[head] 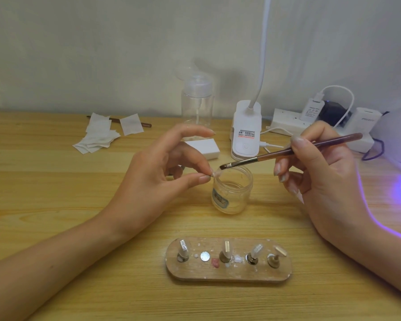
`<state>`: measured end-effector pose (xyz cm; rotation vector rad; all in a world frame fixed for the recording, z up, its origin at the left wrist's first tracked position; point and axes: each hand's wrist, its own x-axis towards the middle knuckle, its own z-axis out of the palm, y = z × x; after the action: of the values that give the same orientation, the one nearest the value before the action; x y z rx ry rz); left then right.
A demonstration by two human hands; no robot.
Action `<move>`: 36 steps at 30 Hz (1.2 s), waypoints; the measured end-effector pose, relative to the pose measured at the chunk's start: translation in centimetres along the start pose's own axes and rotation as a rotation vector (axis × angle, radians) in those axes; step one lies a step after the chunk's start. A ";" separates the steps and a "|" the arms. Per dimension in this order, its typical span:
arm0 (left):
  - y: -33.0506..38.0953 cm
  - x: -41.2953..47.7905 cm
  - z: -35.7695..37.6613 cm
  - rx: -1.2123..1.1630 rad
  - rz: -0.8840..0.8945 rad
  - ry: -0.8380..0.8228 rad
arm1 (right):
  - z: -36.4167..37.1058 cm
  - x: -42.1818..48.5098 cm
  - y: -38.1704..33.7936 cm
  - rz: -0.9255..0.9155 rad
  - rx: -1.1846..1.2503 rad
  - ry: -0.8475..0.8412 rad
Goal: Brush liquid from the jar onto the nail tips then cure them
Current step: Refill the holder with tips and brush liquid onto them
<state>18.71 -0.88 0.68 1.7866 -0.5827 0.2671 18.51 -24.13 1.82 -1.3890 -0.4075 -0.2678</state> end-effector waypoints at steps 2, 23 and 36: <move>0.0 0.0 0.0 0.004 0.002 -0.001 | 0.2 0.0 -0.1 -0.013 0.012 -0.036; 0.1 -0.1 0.0 -0.072 -0.051 -0.018 | -0.3 0.1 0.1 -0.025 -0.055 0.025; 7.7 1.6 -4.1 -0.114 0.188 0.219 | -0.6 0.3 0.3 0.011 0.022 0.059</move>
<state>16.55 1.10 9.06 1.5702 -0.5963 0.5410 18.98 -24.70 1.58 -1.3577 -0.3526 -0.2936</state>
